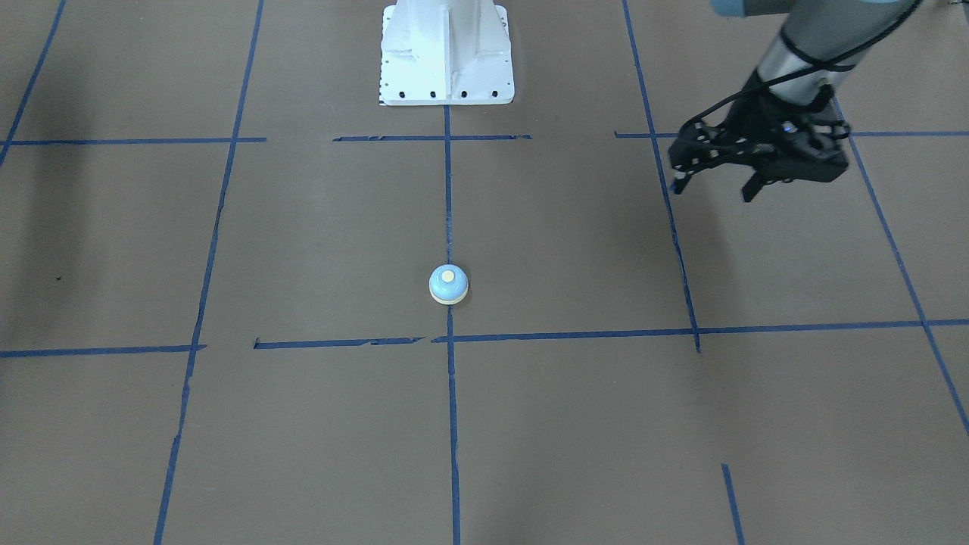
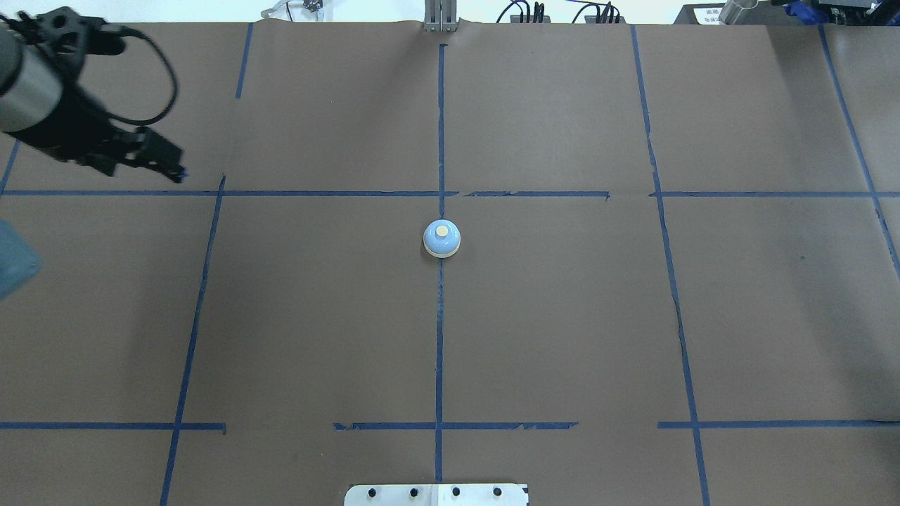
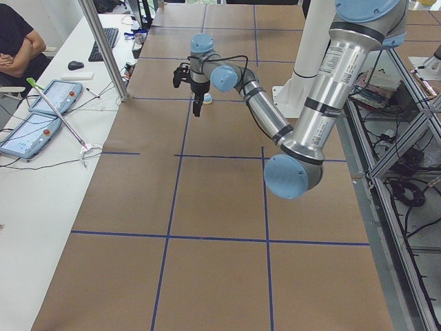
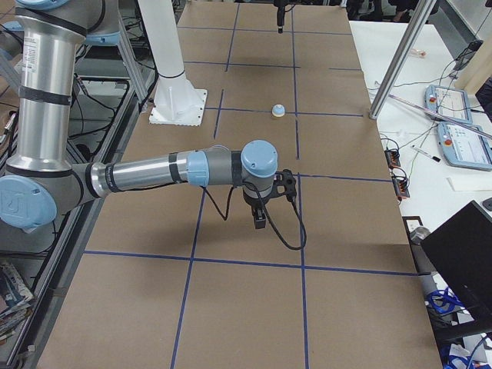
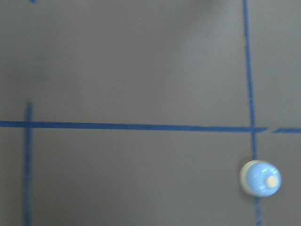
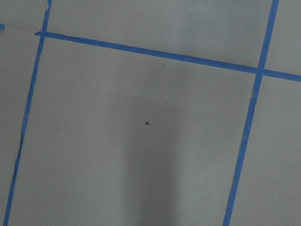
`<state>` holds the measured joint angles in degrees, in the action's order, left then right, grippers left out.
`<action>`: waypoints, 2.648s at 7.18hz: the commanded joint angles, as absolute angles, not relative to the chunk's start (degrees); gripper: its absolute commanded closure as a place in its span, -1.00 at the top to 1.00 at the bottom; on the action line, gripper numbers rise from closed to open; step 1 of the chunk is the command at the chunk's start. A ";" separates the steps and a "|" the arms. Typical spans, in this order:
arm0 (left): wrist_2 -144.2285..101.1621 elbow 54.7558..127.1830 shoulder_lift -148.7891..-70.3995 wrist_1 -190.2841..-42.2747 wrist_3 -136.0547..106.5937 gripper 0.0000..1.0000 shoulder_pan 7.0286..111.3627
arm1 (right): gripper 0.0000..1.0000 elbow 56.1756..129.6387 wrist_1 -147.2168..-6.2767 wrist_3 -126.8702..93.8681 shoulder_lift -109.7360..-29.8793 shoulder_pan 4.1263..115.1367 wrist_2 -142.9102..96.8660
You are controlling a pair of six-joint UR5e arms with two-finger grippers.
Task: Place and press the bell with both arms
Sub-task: 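Release the bell and withdraw the left arm away from the table, then move the right gripper over the bell and lower it onto the button, then lift the right gripper up off the bell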
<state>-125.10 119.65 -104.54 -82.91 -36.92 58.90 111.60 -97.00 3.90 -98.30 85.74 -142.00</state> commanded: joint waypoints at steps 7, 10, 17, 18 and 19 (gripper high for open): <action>-131.92 121.20 -86.57 -82.53 -9.93 1.00 72.60 | -0.35 103.41 -96.86 -63.25 -52.79 44.42 -121.68; -131.92 121.64 -86.57 -82.44 -10.28 1.00 72.60 | -1.00 82.52 -77.25 -80.60 -43.36 37.03 -116.23; -132.01 121.73 -86.57 -82.44 -10.46 1.00 72.60 | -1.00 75.06 -76.55 -81.91 -39.90 32.61 -110.57; -132.01 121.73 -86.57 -82.44 -10.37 1.00 72.60 | -1.00 75.06 -76.55 -82.00 -39.90 32.52 -110.22; -132.01 121.73 -86.57 -82.44 -10.37 1.00 72.60 | -1.00 75.06 -76.64 -82.00 -39.99 32.17 -110.13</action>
